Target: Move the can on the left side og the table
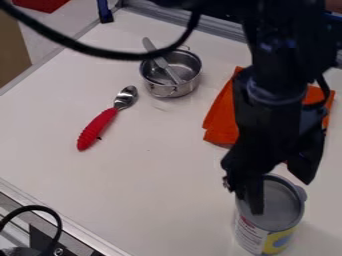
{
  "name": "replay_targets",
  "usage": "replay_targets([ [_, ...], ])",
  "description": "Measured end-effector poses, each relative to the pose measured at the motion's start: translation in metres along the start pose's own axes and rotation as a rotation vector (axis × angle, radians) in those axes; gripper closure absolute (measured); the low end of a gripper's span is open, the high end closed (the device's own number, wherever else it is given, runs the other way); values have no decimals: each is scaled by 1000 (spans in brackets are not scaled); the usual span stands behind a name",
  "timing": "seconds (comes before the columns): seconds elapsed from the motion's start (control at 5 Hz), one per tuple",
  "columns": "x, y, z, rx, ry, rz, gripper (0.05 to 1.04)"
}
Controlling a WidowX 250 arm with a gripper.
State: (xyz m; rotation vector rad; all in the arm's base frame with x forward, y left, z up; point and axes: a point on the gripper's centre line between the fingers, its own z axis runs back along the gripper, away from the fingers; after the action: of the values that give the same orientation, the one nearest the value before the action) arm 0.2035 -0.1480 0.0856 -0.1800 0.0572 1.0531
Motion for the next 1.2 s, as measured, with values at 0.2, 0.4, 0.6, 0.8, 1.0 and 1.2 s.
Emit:
replay_targets([
  [0.2, -12, 1, -13, -24, 5, -90, 83],
  [0.4, -22, 3, -20, -48, 17, -141, 83],
  [0.6, -23, 4, -25, -22, 20, -124, 83],
  [0.8, -22, -1, -36, 20, -23, -76, 83],
  [1.0, -15, -5, -44, 19, -69, -23, 83],
  [1.2, -8, -4, -46, -1, -111, 40, 83],
])
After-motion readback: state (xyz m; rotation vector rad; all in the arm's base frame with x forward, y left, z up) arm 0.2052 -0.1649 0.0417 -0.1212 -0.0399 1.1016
